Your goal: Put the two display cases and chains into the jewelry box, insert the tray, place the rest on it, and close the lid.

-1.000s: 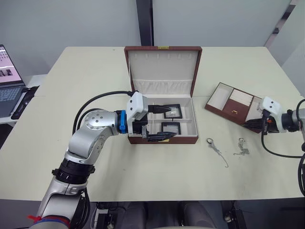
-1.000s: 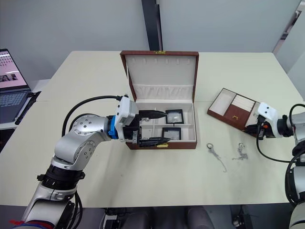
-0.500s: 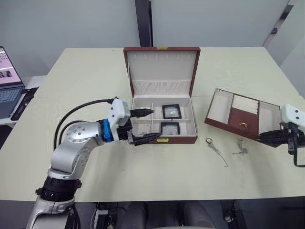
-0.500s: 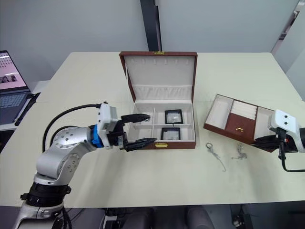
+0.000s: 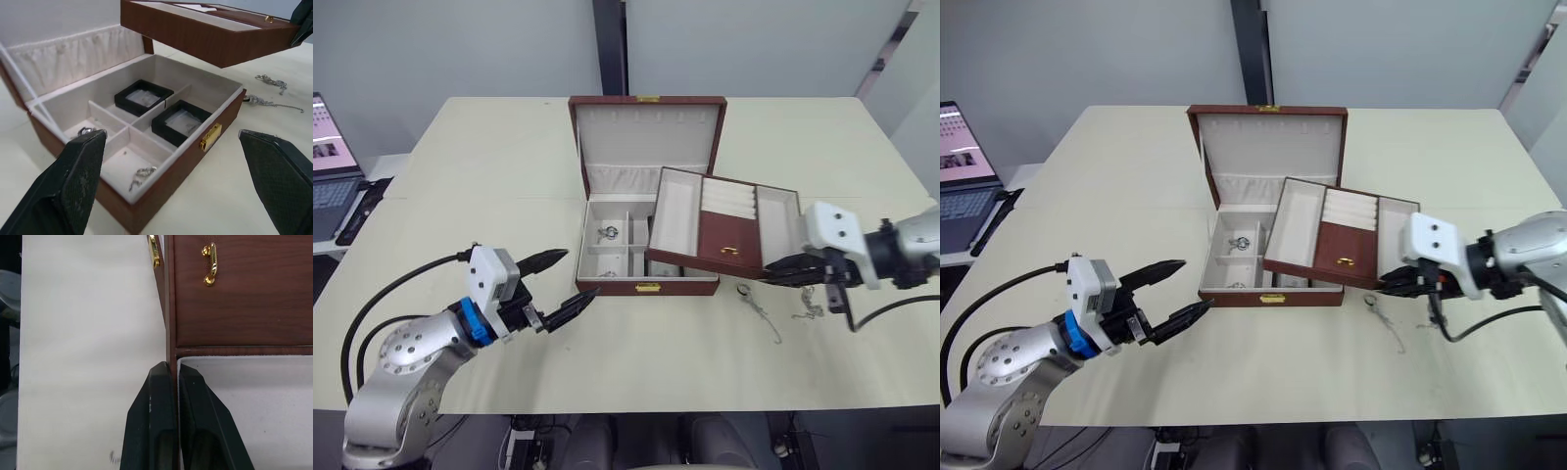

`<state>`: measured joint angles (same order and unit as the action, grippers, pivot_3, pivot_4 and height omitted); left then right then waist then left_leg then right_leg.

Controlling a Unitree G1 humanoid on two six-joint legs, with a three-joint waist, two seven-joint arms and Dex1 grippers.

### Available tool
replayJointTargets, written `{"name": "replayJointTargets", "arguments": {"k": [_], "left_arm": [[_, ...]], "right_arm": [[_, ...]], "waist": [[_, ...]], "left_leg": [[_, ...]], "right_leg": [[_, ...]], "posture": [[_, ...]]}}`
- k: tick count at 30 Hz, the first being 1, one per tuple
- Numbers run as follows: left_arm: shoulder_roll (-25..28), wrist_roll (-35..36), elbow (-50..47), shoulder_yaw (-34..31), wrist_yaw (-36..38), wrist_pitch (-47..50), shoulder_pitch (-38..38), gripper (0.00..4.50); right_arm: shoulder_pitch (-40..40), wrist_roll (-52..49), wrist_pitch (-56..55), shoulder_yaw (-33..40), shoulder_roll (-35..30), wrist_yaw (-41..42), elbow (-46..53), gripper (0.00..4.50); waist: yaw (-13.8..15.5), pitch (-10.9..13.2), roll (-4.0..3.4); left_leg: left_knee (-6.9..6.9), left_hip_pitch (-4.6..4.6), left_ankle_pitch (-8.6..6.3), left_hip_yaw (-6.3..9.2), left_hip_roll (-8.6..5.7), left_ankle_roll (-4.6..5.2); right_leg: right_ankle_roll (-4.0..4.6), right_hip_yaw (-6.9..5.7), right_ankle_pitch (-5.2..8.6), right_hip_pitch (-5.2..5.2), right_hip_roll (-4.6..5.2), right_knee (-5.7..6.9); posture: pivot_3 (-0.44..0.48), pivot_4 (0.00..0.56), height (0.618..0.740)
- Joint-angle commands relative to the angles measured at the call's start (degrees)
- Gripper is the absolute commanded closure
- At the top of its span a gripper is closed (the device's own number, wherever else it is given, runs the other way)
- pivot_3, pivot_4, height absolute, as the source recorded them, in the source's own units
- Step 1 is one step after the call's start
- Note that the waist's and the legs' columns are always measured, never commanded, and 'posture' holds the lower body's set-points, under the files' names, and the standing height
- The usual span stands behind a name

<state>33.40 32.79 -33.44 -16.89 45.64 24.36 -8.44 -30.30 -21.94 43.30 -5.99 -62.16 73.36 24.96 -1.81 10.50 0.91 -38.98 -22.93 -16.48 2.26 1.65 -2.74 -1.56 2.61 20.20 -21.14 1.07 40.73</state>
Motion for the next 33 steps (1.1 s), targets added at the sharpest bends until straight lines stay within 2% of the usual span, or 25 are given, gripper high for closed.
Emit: {"name": "replayJointTargets", "arguments": {"k": [1, 8, 13, 33], "left_arm": [[-2.02, 0.85, -5.60, -3.90, -3.79, -1.74, -5.13, 0.00], [-5.29, 1.33, -10.22, -6.81, -8.11, -3.42, -13.56, 0.00], [-6.35, 1.53, -12.20, -7.72, -9.91, -4.33, -16.92, 0.00], [-6.39, 1.77, -14.39, -7.58, -12.86, -6.17, -20.33, 0.00]], "right_arm": [[-4.86, 2.25, 1.10, -5.16, 2.45, -2.10, 1.53, 4.49], [-12.16, 6.64, 2.46, -14.44, 9.40, -4.18, -1.98, 4.49], [-16.13, 9.05, 3.07, -18.59, 13.85, -5.15, -4.94, 4.49], [-20.29, 15.15, 1.02, -22.77, 18.94, -4.43, -10.30, 4.49]], "waist": [[0.07, 0.01, 0.01], [0.17, 0.03, 0.06], [0.01, 0.03, 0.06], [-0.04, 0.03, 0.06]], "left_leg": [[0.00, 0.00, 0.00, 0.00, -0.03, 0.00], [-0.01, -0.03, 0.00, 0.09, -0.08, 0.00], [0.02, -0.01, 0.00, 0.12, -0.01, 0.00], [0.04, 0.00, 0.00, 0.09, -0.04, 0.01]], "right_leg": [[0.00, 0.00, 0.00, 0.00, 0.03, -0.01], [0.00, -0.04, 0.00, 0.05, 0.08, -0.07], [0.01, -0.05, 0.00, 0.01, 0.01, -0.01], [0.01, -0.10, 0.00, 0.01, 0.02, -0.03]], "posture": [[0.000, 0.150, 0.740], [0.000, 0.150, 0.740], [0.000, 0.150, 0.740], [0.000, 0.150, 0.740]]}}
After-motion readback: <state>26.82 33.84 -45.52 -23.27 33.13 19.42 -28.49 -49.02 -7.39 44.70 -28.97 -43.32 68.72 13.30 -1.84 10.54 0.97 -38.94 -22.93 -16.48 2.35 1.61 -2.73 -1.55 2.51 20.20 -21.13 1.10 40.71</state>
